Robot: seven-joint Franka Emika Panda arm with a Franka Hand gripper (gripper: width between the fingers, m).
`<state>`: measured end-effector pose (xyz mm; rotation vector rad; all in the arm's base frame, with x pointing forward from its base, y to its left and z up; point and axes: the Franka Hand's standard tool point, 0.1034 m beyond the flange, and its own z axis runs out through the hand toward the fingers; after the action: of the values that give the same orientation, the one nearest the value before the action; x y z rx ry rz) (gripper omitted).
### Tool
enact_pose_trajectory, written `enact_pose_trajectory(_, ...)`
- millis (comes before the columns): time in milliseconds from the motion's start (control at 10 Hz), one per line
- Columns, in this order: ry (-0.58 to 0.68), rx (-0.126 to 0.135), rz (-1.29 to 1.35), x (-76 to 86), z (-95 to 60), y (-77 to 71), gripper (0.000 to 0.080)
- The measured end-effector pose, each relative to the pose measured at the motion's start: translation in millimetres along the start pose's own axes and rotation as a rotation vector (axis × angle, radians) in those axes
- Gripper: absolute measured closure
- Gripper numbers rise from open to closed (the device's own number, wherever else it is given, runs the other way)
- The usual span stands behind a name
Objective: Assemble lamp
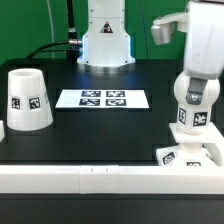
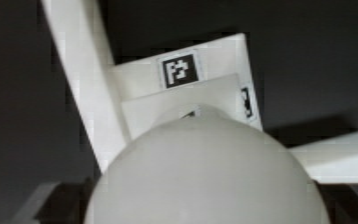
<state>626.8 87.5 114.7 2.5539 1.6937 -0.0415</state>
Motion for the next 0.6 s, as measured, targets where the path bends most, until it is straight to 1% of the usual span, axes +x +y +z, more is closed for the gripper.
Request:
enact_pose_trajectory(100,-0.004,0.027,0.126,-0.7,0.0,-3.8,0.0222)
enact_pose_trajectory(200,-0.004,0.037,0.209,-0.7,-0.1,-4.8,0.0222)
enact_pose_trajectory(600,0.000,0.037,0.450,0.5,0.8,-5.3,0.0222)
